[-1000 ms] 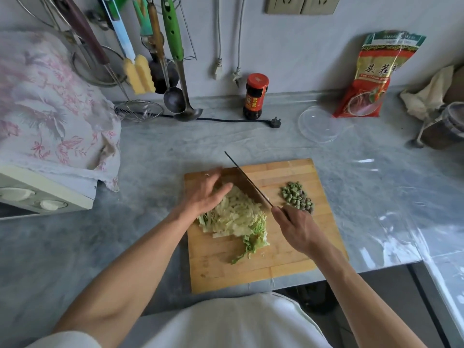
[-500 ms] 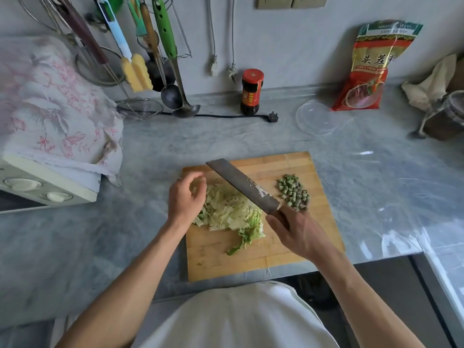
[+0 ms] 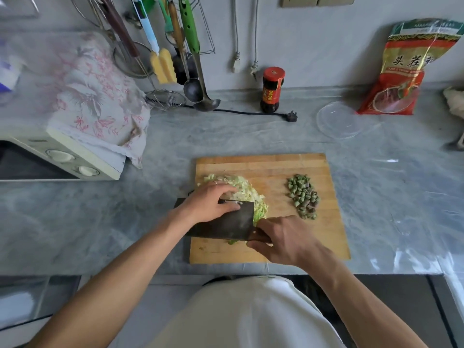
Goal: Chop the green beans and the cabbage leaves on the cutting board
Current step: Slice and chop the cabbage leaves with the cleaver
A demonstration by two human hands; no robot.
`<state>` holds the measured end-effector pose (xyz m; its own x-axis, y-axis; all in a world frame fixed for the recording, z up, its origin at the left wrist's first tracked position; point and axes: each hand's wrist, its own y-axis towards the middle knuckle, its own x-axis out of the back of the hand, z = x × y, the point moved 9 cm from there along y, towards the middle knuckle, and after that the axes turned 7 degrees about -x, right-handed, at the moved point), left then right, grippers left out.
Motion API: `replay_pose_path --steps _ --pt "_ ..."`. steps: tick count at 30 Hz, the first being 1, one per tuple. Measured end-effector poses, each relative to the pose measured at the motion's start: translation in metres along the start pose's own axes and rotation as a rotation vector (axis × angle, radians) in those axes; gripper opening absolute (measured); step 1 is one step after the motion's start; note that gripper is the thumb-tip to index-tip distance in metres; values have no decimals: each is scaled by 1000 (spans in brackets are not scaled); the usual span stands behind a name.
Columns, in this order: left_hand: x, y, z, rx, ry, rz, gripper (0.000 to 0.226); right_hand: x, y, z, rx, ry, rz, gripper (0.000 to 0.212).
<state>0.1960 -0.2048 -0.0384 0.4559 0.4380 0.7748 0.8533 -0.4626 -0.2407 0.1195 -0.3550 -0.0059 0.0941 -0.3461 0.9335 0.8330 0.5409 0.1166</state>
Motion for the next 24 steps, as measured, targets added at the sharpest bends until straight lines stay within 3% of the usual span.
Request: replay_pose_path --steps 3,6,9,12,15,21,24 --pt "2 5 9 46 -4 -29 36 -2 -2 2 43 5 -9 44" --pt "24 9 13 42 77 -192 25 -2 -4 -1 44 30 -6 43" --pt "42 1 11 19 -14 -326 18 -1 -7 -6 23 32 -9 42" --pt "27 -4 -14 -73 2 -217 26 3 -6 -10 5 30 -16 44" --pt "7 3 -27 -55 119 -95 42 9 -6 -8 2 9 -37 46" --pt "20 16 -16 66 172 -191 17 13 -14 -7 -20 10 -60 46" --pt "26 1 -9 -2 65 -251 18 11 -15 -12 -47 20 -58 46"
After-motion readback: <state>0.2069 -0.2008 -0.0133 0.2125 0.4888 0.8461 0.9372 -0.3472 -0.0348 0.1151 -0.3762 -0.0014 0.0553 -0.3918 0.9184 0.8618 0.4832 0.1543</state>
